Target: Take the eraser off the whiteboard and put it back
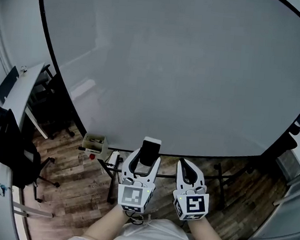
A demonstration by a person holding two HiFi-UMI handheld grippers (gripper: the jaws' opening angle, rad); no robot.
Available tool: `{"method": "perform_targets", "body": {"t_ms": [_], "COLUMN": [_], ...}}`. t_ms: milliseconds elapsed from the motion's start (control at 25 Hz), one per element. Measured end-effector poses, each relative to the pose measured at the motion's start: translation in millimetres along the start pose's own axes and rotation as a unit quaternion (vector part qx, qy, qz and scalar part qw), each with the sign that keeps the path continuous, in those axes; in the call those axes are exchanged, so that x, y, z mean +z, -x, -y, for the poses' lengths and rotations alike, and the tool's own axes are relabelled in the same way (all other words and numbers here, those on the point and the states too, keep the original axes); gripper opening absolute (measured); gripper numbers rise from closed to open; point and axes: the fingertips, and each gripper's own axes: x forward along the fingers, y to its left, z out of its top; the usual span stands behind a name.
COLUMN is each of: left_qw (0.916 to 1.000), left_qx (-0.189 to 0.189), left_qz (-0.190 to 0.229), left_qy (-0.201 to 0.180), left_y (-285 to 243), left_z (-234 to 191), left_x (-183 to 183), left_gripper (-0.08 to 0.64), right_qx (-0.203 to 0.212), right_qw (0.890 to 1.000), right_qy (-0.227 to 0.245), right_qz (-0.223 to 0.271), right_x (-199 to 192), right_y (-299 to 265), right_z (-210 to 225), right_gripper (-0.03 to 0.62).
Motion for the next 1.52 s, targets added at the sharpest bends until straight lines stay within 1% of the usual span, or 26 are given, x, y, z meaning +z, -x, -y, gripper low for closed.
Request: {"method": "perform_targets", "body": {"t_ms": [280, 480, 720, 880, 960, 1080, 1280, 1400, 1520], "left_qw": [1.0, 0.9997, 0.9985, 0.9977, 0.9975, 0.9975, 0.9962, 0.9957, 0.9955], "left_qx": [-0.002, -0.013, -0.019, -0.023, -0.02, -0.012, 0.005, 0.018, 0.028], "left_qz": [0.004, 0.019, 0.047, 0.052, 0.054, 0.061, 0.074, 0.077, 0.075], "left_qy": [0.001, -0.001, -0.02, -0.037, -0.041, -0.035, -0.046, -0.05, -0.051], "left_y": [-15, -33, -67, -93, -104, -119, -143, -153, -161], "left_z": [2, 10, 15, 16, 13, 6, -8, -14, -19], "left_x": [6, 19, 50, 66, 73, 84, 108, 114, 112], "left_gripper": [0.25, 0.25, 0.25, 0.25, 0.249, 0.25, 0.249, 0.25, 0.25], "right_qx": [-0.007, -0.012, -0.016, -0.023, -0.026, -0.027, -0.025, -0.022, -0.018], "right_qw": [1.0, 1.0, 1.0, 0.999, 0.999, 0.999, 0.999, 0.999, 1.0], "right_qy": [0.002, 0.013, 0.024, 0.024, 0.023, 0.026, 0.032, 0.029, 0.026], "right_qz": [0.003, 0.007, 0.012, 0.011, 0.009, 0.009, 0.009, 0.006, 0.0], "right_x": [3, 9, 18, 19, 19, 19, 23, 20, 14], "right_y": [3, 4, 4, 4, 5, 3, -4, -7, -9], "right_z": [11, 21, 34, 47, 52, 59, 69, 71, 71], "right_gripper": [0.028, 0.028, 0.028, 0.028, 0.028, 0.028, 0.028, 0.028, 0.028]}}
